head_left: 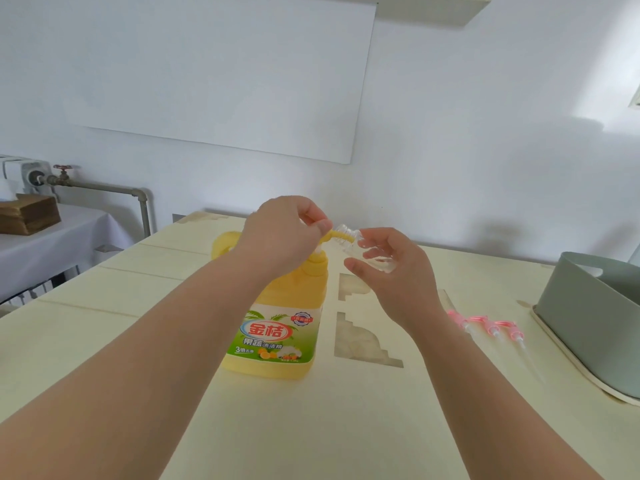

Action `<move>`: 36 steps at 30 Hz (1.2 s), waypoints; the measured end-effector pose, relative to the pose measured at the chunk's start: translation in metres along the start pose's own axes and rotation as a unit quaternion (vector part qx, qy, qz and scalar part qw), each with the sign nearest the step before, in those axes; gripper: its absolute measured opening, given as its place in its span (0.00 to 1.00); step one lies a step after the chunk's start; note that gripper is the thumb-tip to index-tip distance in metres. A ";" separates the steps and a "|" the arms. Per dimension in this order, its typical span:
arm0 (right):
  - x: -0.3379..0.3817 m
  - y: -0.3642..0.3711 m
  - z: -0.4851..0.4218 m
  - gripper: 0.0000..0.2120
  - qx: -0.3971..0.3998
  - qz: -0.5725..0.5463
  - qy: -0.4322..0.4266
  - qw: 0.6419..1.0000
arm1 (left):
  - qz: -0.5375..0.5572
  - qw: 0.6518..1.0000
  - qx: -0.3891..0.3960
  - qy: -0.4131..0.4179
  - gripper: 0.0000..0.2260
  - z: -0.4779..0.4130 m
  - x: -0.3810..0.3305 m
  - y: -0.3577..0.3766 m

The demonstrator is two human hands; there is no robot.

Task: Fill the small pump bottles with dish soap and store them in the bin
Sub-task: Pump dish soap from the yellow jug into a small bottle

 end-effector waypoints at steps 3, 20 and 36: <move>-0.001 0.002 0.004 0.16 -0.009 -0.004 -0.003 1.000 | -0.002 1.000 -0.022 0.009 0.03 0.007 0.003 0.005; -0.006 0.012 0.009 0.16 -0.009 -0.016 0.006 1.000 | -0.026 0.999 -0.005 -0.030 0.05 0.001 0.013 0.005; -0.002 0.004 0.002 0.16 -0.014 -0.019 0.002 1.000 | 0.048 0.999 -0.016 -0.014 0.07 -0.011 0.014 0.004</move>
Point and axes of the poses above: each hand's wrist, its own z-axis away from the middle knuckle, its own y-axis out of the palm, x = y × z, the point moved 5 cm from there along -z, towards the middle knuckle, and after that the axes turned 15 degrees about z, right-handed, at the moved point
